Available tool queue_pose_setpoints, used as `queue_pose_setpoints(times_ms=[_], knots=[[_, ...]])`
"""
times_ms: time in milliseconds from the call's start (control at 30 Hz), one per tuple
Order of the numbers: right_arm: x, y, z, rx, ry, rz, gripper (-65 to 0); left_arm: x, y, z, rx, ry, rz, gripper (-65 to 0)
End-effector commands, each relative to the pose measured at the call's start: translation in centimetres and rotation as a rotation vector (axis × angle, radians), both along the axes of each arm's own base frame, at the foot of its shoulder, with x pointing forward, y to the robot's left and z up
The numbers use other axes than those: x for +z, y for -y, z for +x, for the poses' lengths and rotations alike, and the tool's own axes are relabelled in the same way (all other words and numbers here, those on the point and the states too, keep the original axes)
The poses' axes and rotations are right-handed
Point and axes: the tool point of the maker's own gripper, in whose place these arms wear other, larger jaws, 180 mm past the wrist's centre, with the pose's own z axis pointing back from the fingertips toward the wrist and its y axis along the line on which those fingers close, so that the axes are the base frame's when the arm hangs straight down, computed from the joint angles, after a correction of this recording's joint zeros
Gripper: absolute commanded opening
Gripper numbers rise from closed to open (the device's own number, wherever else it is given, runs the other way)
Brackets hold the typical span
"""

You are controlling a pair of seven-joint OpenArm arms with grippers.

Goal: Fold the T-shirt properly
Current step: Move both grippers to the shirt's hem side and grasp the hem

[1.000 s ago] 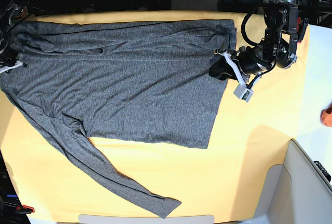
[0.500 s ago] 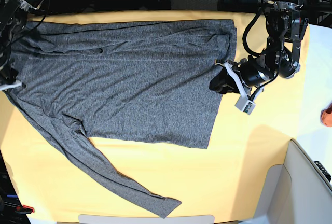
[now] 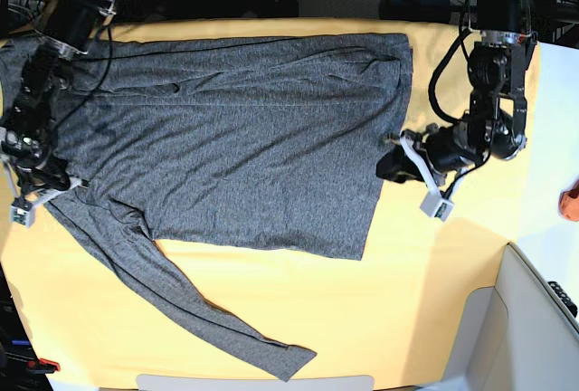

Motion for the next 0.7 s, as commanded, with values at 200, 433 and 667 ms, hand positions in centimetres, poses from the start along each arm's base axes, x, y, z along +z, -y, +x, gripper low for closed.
queue_pose_setpoints(times_ms=[200,433,667], knots=[[1.7,-1.0,2.8,0.038,0.104,-0.056,-65.0,1.1,-1.9,3.5,0.048,0.020,-0.006,-51.8],[2.4,-2.6,4.1,0.093,0.115,-0.070,-65.0,1.7,-2.4,5.2,0.066,0.025,-0.012,-50.9],[2.0,-1.8,5.0,0.081,0.093,-0.054,-53.4,0.9,-2.3,7.4,0.051,-0.048,0.008,-41.7]])
